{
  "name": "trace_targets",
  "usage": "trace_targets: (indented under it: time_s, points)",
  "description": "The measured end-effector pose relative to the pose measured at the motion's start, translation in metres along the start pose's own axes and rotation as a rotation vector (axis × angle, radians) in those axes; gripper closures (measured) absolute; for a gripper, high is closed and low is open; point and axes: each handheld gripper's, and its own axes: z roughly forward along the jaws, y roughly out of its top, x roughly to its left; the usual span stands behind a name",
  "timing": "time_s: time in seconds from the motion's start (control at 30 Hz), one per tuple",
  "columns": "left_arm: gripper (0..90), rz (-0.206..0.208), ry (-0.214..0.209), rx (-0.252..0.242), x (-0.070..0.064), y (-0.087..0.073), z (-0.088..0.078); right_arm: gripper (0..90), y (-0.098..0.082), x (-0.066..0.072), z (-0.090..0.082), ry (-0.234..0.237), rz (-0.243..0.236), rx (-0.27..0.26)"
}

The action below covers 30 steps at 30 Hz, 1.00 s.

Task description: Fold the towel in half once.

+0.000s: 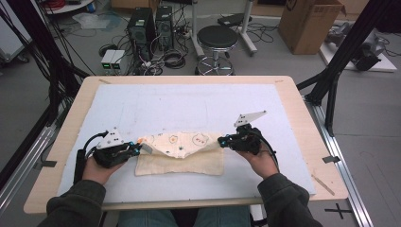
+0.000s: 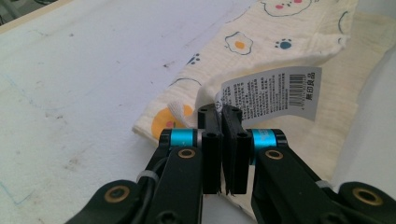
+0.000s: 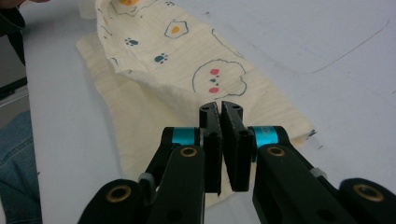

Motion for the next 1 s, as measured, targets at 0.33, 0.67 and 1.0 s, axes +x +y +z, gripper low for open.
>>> trace_targets:
  time_s: [0.33,0.67,1.0]
  points:
    - [85.8,0.018,-0.003,0.029,-0.014,-0.016,0.000,86.9,-0.013,0.011,-0.001,-0.018,-0.030,0.023]
    - [85.6,0.032,-0.002,0.041,-0.023,-0.025,-0.002,86.7,-0.023,0.018,0.009,-0.008,-0.041,0.075]
    - [82.3,0.045,-0.010,0.063,-0.027,-0.028,-0.002,86.4,-0.033,0.020,0.009,0.006,-0.042,0.096]
